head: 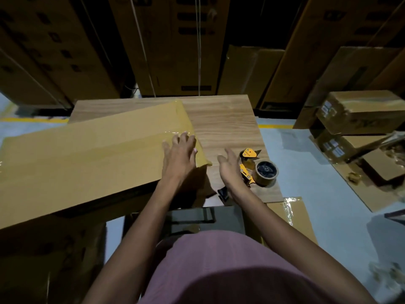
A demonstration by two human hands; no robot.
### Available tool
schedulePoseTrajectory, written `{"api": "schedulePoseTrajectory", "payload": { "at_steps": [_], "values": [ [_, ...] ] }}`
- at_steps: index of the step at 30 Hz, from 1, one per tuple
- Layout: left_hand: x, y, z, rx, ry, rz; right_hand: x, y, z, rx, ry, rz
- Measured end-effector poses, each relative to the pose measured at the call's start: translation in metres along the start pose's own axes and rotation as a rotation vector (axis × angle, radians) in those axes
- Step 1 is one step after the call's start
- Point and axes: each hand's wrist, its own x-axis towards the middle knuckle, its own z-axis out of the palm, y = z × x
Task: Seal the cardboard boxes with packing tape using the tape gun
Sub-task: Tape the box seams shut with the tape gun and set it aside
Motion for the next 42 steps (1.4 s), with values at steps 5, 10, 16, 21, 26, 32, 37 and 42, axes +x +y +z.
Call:
{"api": "schedulePoseTrajectory", "payload": {
  "at_steps": [5, 10, 16, 21, 26, 32, 37, 42],
  "values": [
    [0.01, -0.014, -0.01, 0.09, -0.25, 0.128, -0.004, 0.001, 0.022, -0.15, -0.29, -0.121],
    [0.029, -0.017, -0.022, 0.121, -0.34, 0.174, 0.018, -0.003, 0.029, -0.043, -0.307, 0.032],
    [0.059, -0.031, -0.036, 0.166, -0.46, 0.103, 0.038, -0.031, 0.048, 0.033, -0.357, 0.048],
    [0.074, -0.046, -0.03, 0.113, -0.552, 0.137, 0.027, -0.023, 0.045, 0.128, -0.406, 0.037],
    [0.073, -0.052, -0.027, 0.153, -0.516, 0.226, -0.004, -0.011, 0.031, 0.143, -0.341, 0.031],
    [0.088, -0.074, -0.023, 0.064, -0.441, 0.355, 0.013, -0.023, 0.028, 0.043, -0.382, 0.051],
    [0.081, -0.069, -0.022, 0.023, -0.466, 0.307, 0.068, -0.07, 0.053, -0.119, -0.481, 0.024],
    [0.079, -0.076, -0.025, 0.015, -0.479, 0.039, 0.086, -0.083, 0.079, -0.052, -0.468, -0.041]
  ]
}}
